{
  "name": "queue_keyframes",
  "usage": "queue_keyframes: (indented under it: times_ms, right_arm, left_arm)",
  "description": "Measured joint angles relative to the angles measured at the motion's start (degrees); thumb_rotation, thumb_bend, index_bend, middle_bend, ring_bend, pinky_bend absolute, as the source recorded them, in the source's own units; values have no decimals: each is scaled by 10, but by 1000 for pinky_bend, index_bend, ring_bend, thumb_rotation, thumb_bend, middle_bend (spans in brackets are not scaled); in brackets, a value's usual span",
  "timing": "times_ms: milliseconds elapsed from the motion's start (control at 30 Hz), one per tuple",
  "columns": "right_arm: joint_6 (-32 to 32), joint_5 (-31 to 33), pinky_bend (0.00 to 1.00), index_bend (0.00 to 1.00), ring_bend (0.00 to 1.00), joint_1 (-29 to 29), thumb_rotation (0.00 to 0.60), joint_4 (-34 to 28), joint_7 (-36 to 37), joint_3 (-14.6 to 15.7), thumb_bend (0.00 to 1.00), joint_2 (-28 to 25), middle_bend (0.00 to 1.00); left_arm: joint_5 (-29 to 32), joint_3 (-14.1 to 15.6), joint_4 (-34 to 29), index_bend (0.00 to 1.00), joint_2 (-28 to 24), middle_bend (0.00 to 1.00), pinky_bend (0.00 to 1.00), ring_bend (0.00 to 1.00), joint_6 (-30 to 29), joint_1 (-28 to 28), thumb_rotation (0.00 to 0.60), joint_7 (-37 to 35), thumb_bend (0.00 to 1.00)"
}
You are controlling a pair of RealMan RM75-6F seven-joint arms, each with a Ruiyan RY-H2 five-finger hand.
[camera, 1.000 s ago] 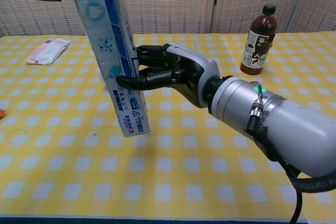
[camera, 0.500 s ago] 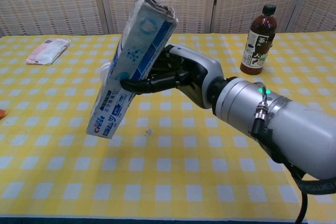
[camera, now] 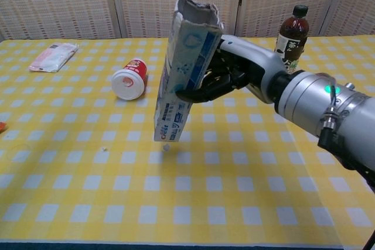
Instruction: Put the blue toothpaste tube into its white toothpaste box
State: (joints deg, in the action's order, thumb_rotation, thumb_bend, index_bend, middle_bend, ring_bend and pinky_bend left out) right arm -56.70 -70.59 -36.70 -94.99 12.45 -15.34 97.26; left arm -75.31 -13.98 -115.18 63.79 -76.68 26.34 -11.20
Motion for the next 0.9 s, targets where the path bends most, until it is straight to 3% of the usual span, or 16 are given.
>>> queue_keyframes:
  times_ms: [467, 733, 900]
  right_arm:
    - [-79, 46, 444, 680, 497, 11, 600, -59, -236, -2, 302, -82, 531]
    - [-93, 67, 452, 689, 510, 6, 600, -63, -337, 8, 302, -104, 543]
    - [-87, 127, 452, 690, 509, -9, 600, -76, -456, 22, 302, -117, 543]
  left_arm:
    - [-24, 4, 41, 159, 0, 501, 544, 457, -12, -24, 600, -42, 271]
    - [-30, 5, 43, 159, 0, 501, 545, 458, -9, -27, 600, -44, 270]
    - [-35, 6, 43, 158, 0, 501, 545, 458, -7, -29, 600, -45, 270]
